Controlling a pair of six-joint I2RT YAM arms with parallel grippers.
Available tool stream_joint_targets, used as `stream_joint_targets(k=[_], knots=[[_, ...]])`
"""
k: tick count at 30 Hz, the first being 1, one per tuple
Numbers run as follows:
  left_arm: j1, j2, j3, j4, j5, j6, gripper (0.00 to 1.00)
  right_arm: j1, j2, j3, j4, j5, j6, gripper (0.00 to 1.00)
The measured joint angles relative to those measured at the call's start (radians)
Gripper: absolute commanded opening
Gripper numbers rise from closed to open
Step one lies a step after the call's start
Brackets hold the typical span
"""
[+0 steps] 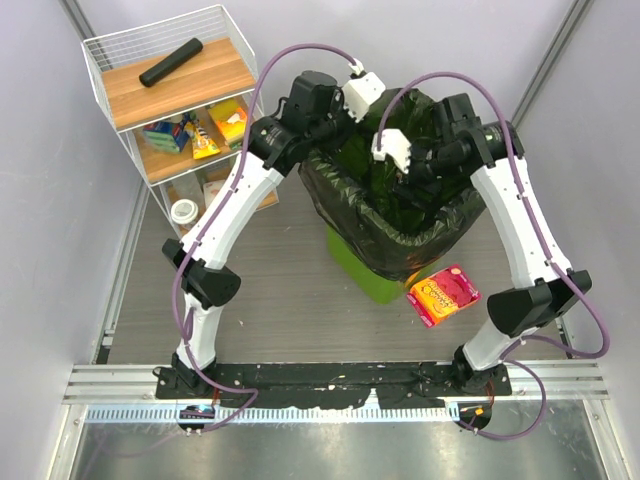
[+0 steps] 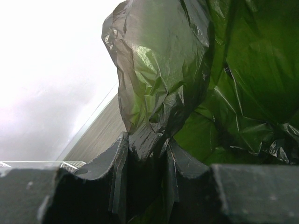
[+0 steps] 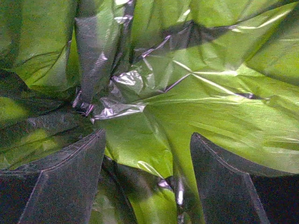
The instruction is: Put the trash bags into the trash bin
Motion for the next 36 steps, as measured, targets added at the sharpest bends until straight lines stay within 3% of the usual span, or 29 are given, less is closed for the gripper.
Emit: stream_joint_targets(k=[11, 22, 36], knots=[[-0.002, -0.005, -0.010, 0.008, -0.007, -0.001, 0.00, 0.063, -0.006, -0.170, 0.000, 0.219, 0.004, 0.76], [-0.002, -0.023, -0.047, 0.033, -0.007, 0.002, 0.00, 0.063, 0.130, -0.239, 0.007, 0.344, -0.005, 0.76], [-0.004, -0.023, -0.049, 0.035, -0.007, 0.018, 0.00, 0.063, 0.159, -0.300, 0.014, 0.474, -0.028, 0.76]])
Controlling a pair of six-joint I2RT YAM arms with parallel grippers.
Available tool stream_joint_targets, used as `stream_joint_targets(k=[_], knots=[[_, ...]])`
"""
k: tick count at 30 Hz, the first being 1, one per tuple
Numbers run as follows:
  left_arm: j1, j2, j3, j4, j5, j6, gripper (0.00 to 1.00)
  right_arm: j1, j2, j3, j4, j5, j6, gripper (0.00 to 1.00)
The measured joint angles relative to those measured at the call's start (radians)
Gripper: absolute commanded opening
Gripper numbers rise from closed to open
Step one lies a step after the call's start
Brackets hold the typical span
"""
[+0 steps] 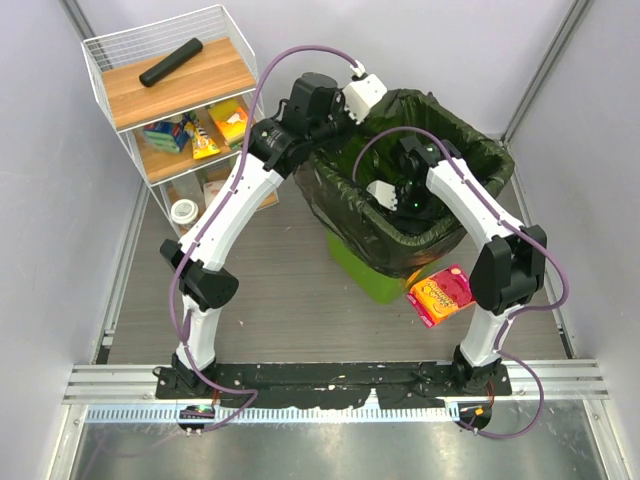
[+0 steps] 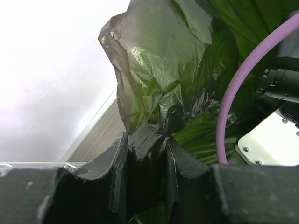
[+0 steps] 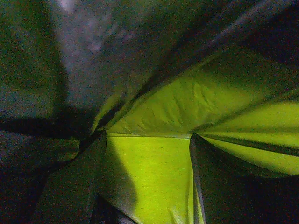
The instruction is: Put the trash bags into the trash bin
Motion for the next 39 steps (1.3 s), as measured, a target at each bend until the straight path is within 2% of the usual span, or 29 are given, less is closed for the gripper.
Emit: stream_joint_targets(k=[13, 20, 29, 39], knots=[[-0.001, 0.000, -0.005, 0.005, 0.000, 0.008, 0.00, 0.010, 0.023, -0.001, 0.011, 0.124, -0.005, 0.76], [-0.001, -0.004, -0.011, 0.008, 0.000, 0.013, 0.00, 0.018, 0.032, 0.019, 0.022, 0.164, -0.003, 0.80], [-0.001, -0.023, -0.047, 0.035, 0.001, 0.013, 0.00, 0.020, 0.030, 0.174, 0.007, 0.043, 0.021, 0.84], [-0.001, -0.023, -0.047, 0.036, 0.005, 0.005, 0.00, 0.019, -0.125, 0.243, -0.008, -0.054, 0.068, 0.84]])
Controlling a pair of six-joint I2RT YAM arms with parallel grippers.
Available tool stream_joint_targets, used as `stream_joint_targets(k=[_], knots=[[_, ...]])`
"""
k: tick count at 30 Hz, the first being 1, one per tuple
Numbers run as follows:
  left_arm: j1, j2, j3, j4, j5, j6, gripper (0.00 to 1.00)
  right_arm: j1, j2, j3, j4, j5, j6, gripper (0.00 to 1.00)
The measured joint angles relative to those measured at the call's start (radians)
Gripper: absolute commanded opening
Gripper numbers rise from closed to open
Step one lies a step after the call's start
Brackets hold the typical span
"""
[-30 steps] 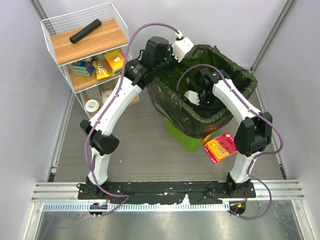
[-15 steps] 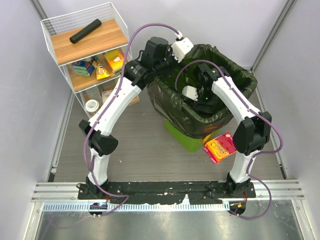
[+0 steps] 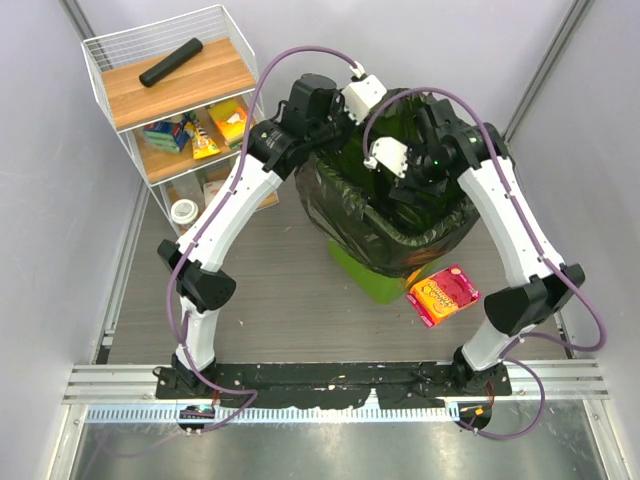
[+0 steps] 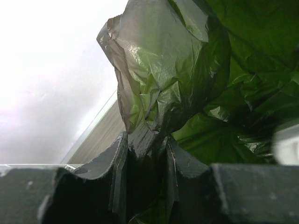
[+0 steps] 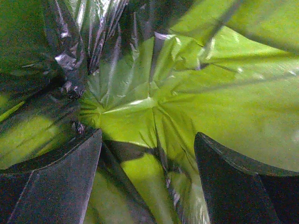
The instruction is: Put the trash bags into the trash bin
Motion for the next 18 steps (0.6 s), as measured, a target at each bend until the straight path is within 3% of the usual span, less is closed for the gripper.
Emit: stream_joint_targets(k=[10, 18], knots=[[0.000, -0.002, -0.004, 0.002, -0.006, 0.001, 0.00, -0.090, -0.061, 0.057, -0.003, 0.032, 0.020, 0.84], [-0.001, -0.004, -0.009, 0.006, -0.007, 0.002, 0.00, -0.117, -0.021, -0.075, -0.001, 0.085, -0.043, 0.83]])
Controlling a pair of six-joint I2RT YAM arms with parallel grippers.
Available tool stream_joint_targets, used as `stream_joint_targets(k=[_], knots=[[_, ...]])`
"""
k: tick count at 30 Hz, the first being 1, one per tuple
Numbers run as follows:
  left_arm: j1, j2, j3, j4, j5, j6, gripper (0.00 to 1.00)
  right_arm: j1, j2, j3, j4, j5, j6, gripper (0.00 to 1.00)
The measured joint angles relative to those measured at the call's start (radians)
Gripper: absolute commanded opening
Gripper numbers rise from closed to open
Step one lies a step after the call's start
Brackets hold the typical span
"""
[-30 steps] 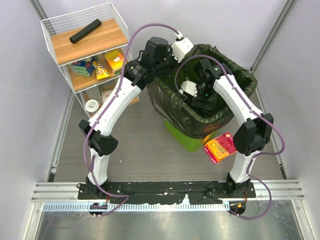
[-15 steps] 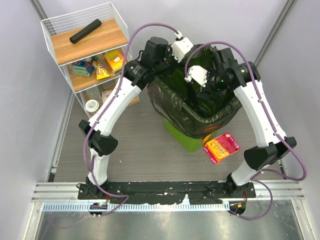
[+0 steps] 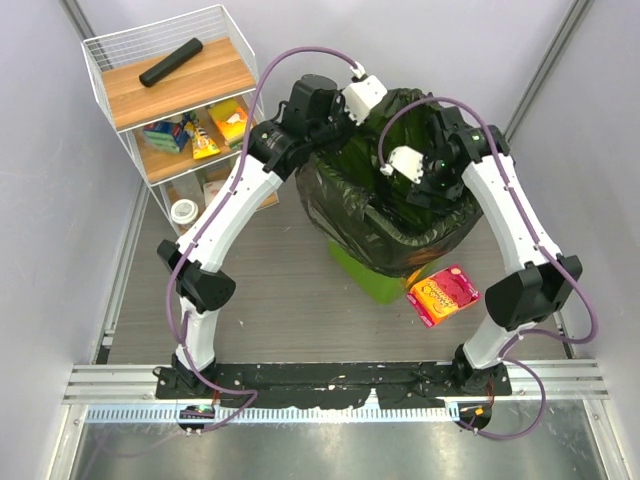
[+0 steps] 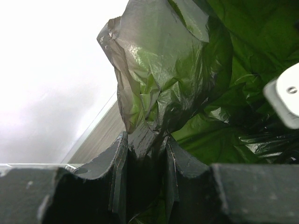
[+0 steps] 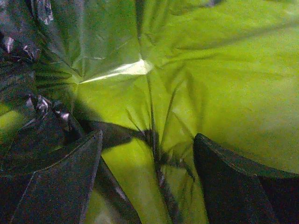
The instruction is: Put the trash bags into the trash bin
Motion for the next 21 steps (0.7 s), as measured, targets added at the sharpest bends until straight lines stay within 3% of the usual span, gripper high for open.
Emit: stream_joint_targets(k=[9, 21], knots=[[-0.002, 0.000, 0.000, 0.003, 0.000, -0.001, 0.00, 0.005, 0.108, -0.077, -0.005, 0.008, -0.024, 0.83], [-0.002, 0.001, 0.000, 0.006, -0.002, -0.002, 0.00, 0.008, 0.157, -0.031, -0.013, -0.030, -0.018, 0.84]])
